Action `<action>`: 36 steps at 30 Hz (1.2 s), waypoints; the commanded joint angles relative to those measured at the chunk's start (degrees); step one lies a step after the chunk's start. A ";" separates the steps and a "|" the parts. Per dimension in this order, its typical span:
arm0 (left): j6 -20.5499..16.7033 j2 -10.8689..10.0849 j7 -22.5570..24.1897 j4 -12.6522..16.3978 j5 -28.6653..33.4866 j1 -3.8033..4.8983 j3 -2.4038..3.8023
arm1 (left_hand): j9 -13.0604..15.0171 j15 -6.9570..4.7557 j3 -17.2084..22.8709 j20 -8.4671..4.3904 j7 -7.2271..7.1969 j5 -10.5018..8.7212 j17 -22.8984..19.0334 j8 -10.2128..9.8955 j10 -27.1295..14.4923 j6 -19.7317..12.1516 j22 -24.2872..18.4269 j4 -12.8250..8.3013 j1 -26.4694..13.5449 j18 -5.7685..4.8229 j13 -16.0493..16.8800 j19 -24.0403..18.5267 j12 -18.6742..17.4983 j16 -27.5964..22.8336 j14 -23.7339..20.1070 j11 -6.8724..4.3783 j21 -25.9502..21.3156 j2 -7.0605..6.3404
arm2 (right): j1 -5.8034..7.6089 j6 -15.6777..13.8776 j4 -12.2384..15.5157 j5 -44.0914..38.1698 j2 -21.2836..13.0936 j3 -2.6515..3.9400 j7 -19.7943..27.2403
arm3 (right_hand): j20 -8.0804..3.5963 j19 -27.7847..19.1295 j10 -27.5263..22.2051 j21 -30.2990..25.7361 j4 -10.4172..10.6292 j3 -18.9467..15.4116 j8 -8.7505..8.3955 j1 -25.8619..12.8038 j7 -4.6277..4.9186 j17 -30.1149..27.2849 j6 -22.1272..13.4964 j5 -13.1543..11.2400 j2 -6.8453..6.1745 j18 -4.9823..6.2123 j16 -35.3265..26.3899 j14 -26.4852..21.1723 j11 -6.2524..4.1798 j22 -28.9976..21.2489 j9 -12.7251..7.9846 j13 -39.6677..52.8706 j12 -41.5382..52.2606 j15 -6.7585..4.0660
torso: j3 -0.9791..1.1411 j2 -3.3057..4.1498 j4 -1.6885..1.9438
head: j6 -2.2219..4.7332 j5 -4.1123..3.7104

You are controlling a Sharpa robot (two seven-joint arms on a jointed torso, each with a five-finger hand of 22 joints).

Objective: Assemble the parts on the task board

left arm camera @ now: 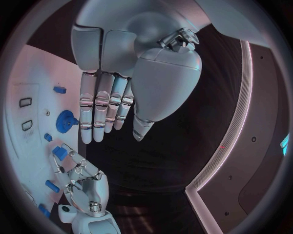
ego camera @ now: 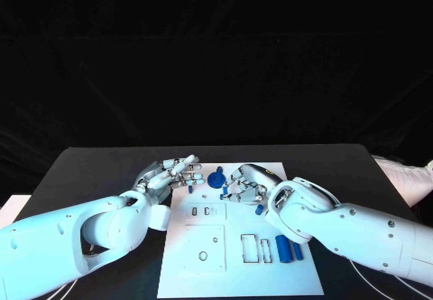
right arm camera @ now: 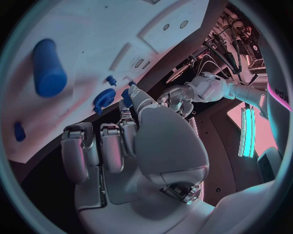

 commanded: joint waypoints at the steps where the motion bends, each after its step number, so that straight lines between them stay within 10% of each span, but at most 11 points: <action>1: 0.99 -0.01 0.79 -0.16 0.04 0.03 0.03 | -0.04 -0.09 -0.03 0.11 0.26 0.11 0.10 -0.34 -0.02 0.21 -0.08 -0.25 0.25 0.63 -0.07 0.31 -0.35 -0.11 0.43 0.36 0.13 0.09 | -0.89 2.50 0.18 -5.90 1.13 -0.23 -3.61 | -0.50 3.39 0.26 0.00 -0.09 0.34 0.17 0.02 -1.34 8.77 1.12 0.20 0.81 -0.40 -0.13 4.65 -0.31 11.81 0.07 1.26 -0.23 -0.50 | 0.05 0.08 0.05 | -0.40 0.16; 36: 1.21 -0.11 0.49 -0.40 0.04 0.04 0.04 | -0.04 -0.09 -0.03 0.11 0.25 0.11 0.14 -0.37 -0.02 0.22 -0.10 -0.35 0.28 0.63 -0.07 0.32 -0.35 -0.16 0.43 0.36 0.11 0.12 | -3.46 4.90 -0.68 -12.62 5.12 -0.94 -7.35 | -0.47 3.27 0.21 -0.07 -0.08 0.27 -0.07 -0.57 -1.22 8.54 0.90 0.32 0.52 -0.36 -0.27 4.60 -0.21 11.67 0.09 1.24 -0.34 -0.41 | 0.12 0.07 0.00 | -2.20 0.96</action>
